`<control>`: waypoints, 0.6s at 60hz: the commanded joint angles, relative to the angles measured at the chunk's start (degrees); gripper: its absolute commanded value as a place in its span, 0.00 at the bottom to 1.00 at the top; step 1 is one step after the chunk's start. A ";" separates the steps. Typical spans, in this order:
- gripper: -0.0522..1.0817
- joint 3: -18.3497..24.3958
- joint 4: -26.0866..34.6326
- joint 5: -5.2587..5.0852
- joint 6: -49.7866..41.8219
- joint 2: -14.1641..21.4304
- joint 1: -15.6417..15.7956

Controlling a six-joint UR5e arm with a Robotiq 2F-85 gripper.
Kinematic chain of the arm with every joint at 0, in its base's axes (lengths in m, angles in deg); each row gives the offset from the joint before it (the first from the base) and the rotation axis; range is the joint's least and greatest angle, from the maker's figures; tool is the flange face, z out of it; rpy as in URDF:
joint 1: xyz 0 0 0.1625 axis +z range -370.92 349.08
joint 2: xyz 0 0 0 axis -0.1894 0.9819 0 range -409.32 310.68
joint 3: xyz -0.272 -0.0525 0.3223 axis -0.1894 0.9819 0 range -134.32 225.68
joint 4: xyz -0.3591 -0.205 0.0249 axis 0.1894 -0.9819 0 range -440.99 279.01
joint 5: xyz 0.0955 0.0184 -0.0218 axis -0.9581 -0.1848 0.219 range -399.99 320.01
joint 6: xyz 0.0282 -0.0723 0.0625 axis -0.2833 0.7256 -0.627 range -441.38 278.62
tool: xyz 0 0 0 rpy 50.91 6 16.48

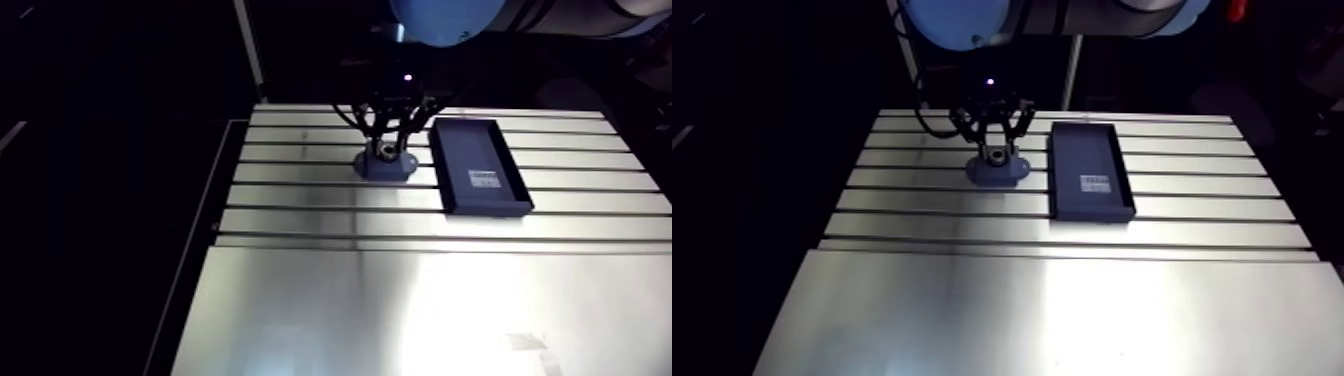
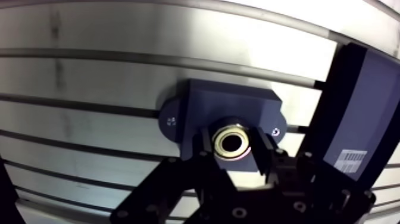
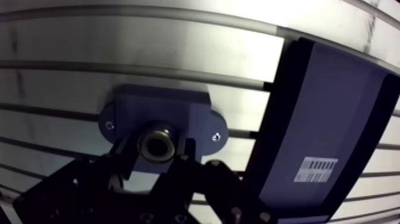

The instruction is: Pick up the bearing and press it into the housing until flush.

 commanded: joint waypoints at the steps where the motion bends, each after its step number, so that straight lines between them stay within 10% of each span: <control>1: 0.65 -0.01 -0.07 0.01 0.05 -0.10 0.01; 36: 0.66 -0.35 -0.07 0.01 0.05 -0.19 -0.17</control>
